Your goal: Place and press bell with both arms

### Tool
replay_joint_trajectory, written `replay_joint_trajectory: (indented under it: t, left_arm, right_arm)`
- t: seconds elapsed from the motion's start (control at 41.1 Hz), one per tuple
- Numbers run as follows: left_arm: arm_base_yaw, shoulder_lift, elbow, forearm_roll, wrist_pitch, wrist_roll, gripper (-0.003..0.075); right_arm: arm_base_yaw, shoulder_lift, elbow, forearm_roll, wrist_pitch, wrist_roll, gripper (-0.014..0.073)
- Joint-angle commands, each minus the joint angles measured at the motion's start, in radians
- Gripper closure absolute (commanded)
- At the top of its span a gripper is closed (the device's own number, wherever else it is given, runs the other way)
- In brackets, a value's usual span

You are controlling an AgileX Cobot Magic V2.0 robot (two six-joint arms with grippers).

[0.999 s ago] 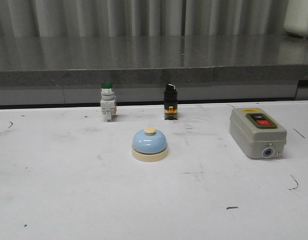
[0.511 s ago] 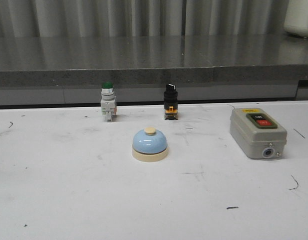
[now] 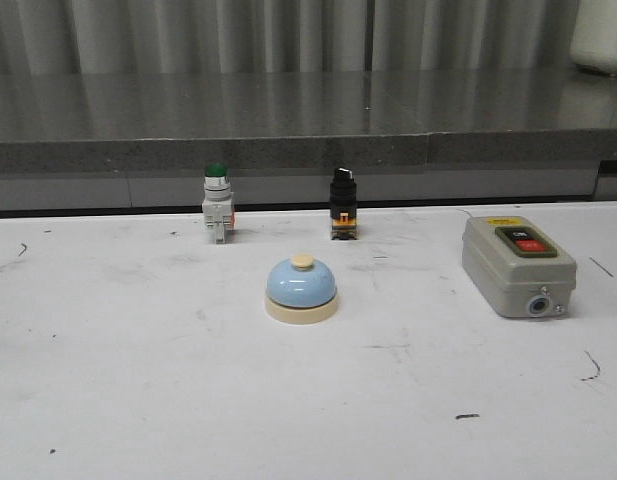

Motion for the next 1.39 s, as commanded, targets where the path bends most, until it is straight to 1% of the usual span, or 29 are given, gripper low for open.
replay_joint_trajectory:
  t: [0.0, 0.146, 0.244, 0.39, 0.511, 0.536, 0.682, 0.901, 1.096, 1.364]
  left_arm:
    - [-0.001, -0.017, 0.023, -0.007, -0.082, -0.007, 0.074]
    - [-0.001, -0.017, 0.023, -0.007, -0.082, -0.007, 0.074]
    - [-0.001, -0.017, 0.023, -0.007, -0.082, -0.007, 0.074]
    - [-0.001, -0.017, 0.023, -0.007, -0.082, -0.007, 0.074]
    - [-0.001, -0.017, 0.023, -0.007, -0.082, -0.007, 0.074]
    - [-0.001, -0.017, 0.023, -0.007, -0.082, -0.007, 0.074]
    - [-0.001, -0.017, 0.023, -0.007, -0.082, -0.007, 0.074]
    - [-0.001, -0.017, 0.023, -0.007, -0.082, -0.007, 0.074]
    - [-0.001, -0.017, 0.023, -0.007, -0.082, -0.007, 0.074]
    - [-0.001, -0.017, 0.023, -0.007, -0.082, -0.007, 0.074]
  right_arm:
    - [-0.085, -0.113, 0.101, -0.016, -0.219, -0.003, 0.0662]
    - [-0.191, -0.316, 0.293, -0.016, -0.374, -0.003, 0.0662]
    - [-0.234, -0.405, 0.391, -0.016, -0.447, -0.003, 0.0662]
    - [-0.255, -0.481, 0.512, -0.016, -0.543, -0.003, 0.0662]
    - [-0.258, -0.483, 0.593, -0.016, -0.676, -0.003, 0.0662]
    - [-0.258, -0.483, 0.588, -0.016, -0.661, -0.003, 0.0662]
    - [-0.274, -0.484, 0.589, -0.016, -0.698, -0.003, 0.0662]
    - [-0.276, -0.484, 0.589, 0.0, -0.699, -0.002, 0.0662]
    - [-0.276, -0.484, 0.589, 0.057, -0.701, -0.001, 0.0662]
    - [-0.276, -0.484, 0.589, 0.057, -0.701, -0.001, 0.0662]
